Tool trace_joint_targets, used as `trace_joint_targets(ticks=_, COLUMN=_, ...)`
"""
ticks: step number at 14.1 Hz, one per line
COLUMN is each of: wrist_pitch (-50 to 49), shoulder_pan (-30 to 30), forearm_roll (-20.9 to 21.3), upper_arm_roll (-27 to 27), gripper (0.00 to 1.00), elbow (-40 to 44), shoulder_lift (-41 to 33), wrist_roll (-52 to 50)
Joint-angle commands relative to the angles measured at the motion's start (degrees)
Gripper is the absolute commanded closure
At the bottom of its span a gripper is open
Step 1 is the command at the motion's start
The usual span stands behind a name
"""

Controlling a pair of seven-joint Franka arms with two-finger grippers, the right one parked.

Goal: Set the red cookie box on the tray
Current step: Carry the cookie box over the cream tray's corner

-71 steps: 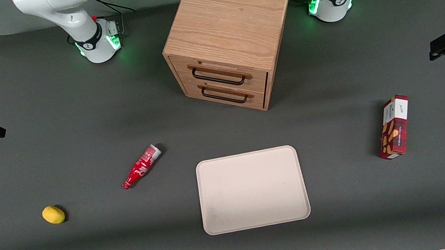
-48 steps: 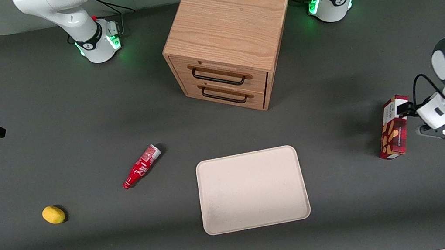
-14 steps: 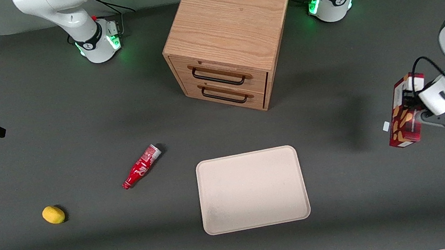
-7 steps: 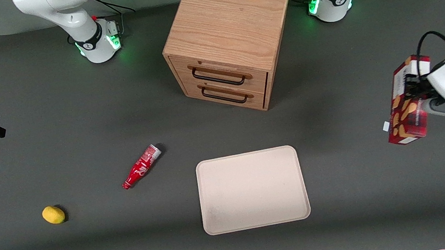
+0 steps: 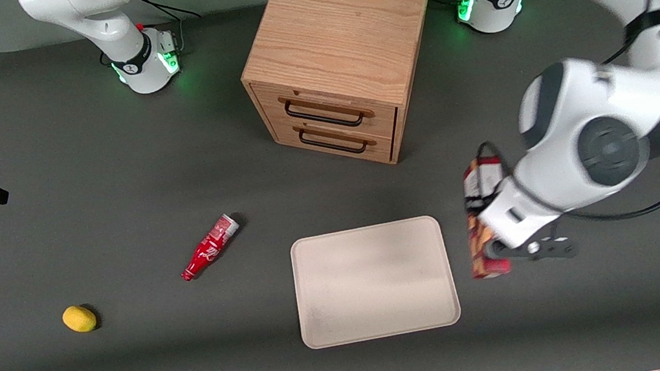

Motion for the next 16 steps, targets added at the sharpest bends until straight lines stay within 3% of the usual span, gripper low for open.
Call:
trace_joint_targets(ticks=1, wrist_pitch=4.57, shoulder_pan=-5.05, forearm_roll=5.76, upper_arm_roll=0.92, gripper=1.0, elbow=7.35, shoulder_lift=8.41, wrist_roll=-7.67)
trace_joint_targets(ticks=6, wrist_pitch=12.67, shoulder_pan=-6.82, forearm_roll=6.12, upper_arm_roll=1.09, gripper=1.0, elbow=8.15, shoulder_lift=15.02, wrist_roll=-10.33)
trace_joint_targets(ticks=12, wrist_pitch=15.32, shoulder_pan=-6.38, forearm_roll=6.12, upper_arm_roll=2.24, gripper=1.0, elbow=7.89, shoulder_lift=18.19, wrist_roll=-10.16)
trace_joint_targets(ticks=16, wrist_pitch=18.04, shoulder_pan=-6.02, forearm_roll=6.03, upper_arm_roll=2.24, gripper=0.81, elbow=7.27, shoulder_lift=18.81, wrist_roll=-10.24)
